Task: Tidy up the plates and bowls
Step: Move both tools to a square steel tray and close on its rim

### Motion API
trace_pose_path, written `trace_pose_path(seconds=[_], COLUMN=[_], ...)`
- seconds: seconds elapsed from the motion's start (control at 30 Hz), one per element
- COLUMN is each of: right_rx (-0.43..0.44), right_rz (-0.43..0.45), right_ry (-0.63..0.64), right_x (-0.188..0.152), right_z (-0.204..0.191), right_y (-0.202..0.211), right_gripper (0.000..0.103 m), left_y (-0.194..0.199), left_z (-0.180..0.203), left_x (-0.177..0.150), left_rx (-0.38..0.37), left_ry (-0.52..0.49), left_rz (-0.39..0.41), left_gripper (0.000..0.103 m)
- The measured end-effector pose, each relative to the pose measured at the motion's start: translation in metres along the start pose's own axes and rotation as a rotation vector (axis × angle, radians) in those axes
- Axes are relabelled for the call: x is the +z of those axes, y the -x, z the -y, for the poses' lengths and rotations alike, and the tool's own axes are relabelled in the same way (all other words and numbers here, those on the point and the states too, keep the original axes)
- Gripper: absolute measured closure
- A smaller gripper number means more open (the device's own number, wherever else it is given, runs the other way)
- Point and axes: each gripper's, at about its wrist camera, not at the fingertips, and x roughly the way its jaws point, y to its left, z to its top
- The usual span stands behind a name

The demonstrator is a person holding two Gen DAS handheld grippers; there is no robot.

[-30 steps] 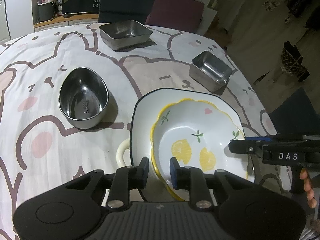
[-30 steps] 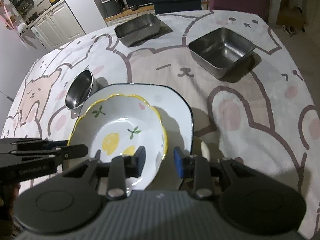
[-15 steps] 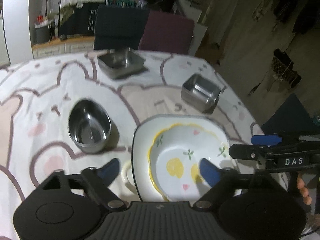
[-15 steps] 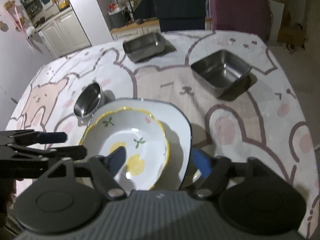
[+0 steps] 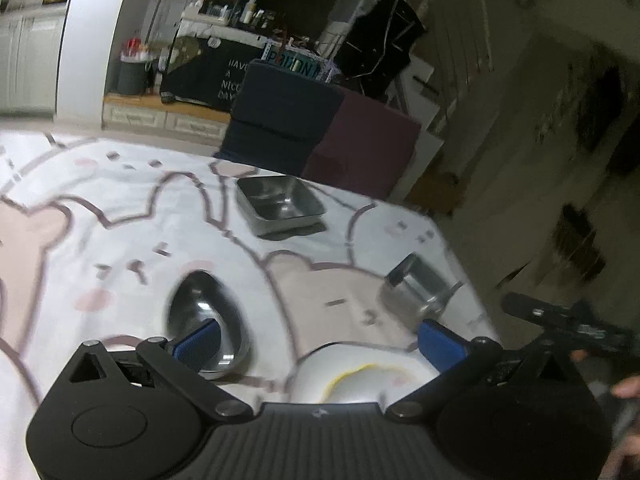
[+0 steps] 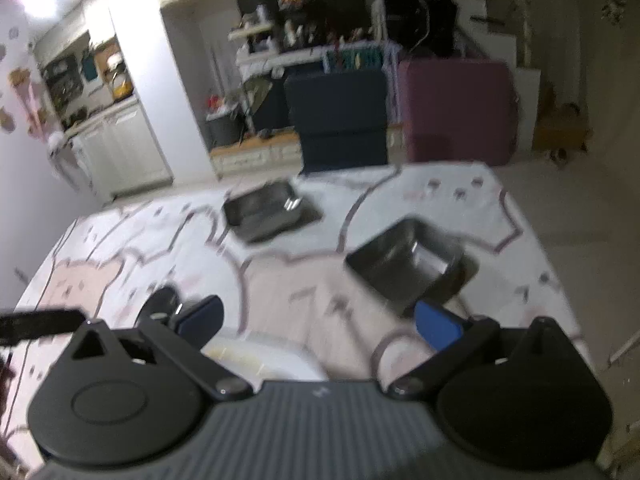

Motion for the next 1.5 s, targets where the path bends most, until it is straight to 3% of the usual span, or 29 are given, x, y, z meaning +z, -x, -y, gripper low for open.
trace_pose_path(seconds=[0.2,0.37,0.57,0.63,0.77,0.9,0.97,1.13,1.23,1.27,1.33,1.4,1.47,1.5], right_rx=[-0.043,-0.098,-0.172,-0.159,-0.084,-0.016,-0.022,0.010,0.010,0.011,0.006,0.018,0.028,0.033], right_rz=[0.066,0.107,0.044,0.015,-0.017,-0.056,-0.071,-0.069,-0.087,-0.100,-0.122,-0.130,-0.139,-0.144], right_ry=[-0.011,0.050,0.183,0.201,0.149,0.161,0.152,0.143,0.146,0.146,0.133,0.097,0.087,0.086], right_x=[0.031,0.039,0.044,0.047,0.051,0.050,0.049,0.048,0.045,0.044,0.043,0.044,0.044,0.044], right_z=[0.042,0.074,0.104,0.115,0.139,0.148,0.152,0.155,0.155,0.154,0.157,0.161,0.162,0.162], right_y=[-0.026,-0.058,-0.104,-0.121,-0.151,-0.177,-0.190,-0.209,-0.220,-0.224,-0.233,-0.233,-0.230,-0.228], right_gripper=[0.000,0.000,0.000,0.002,0.025,0.038,0.045,0.047,0.048,0.053,0.074,0.080,0.083,0.086], left_y=[-0.036,-0.083,-0.151,-0.171,-0.210,-0.238,-0.249,-0.269,-0.271,-0.271,-0.274,-0.280,-0.286,-0.288], left_z=[0.031,0.065,0.103,0.113,0.120,0.115,0.112,0.117,0.122,0.123,0.126,0.130,0.134,0.135], left_x=[0.004,-0.001,-0.010,-0.014,-0.017,-0.017,-0.017,-0.017,-0.013,-0.012,-0.011,-0.011,-0.013,-0.015], left_rx=[-0.053,-0.060,-0.012,0.013,0.078,0.133,0.147,0.186,0.182,0.182,0.192,0.195,0.187,0.193], left_ry=[0.149,0.200,0.232,0.224,0.222,0.253,0.264,0.256,0.225,0.213,0.198,0.180,0.160,0.153], left_rz=[0.021,-0.002,-0.085,-0.109,-0.158,-0.195,-0.211,-0.251,-0.258,-0.262,-0.273,-0.299,-0.334,-0.340], left_gripper=[0.000,0.000,0.002,0.008,0.020,0.027,0.032,0.044,0.046,0.048,0.050,0.056,0.073,0.075])
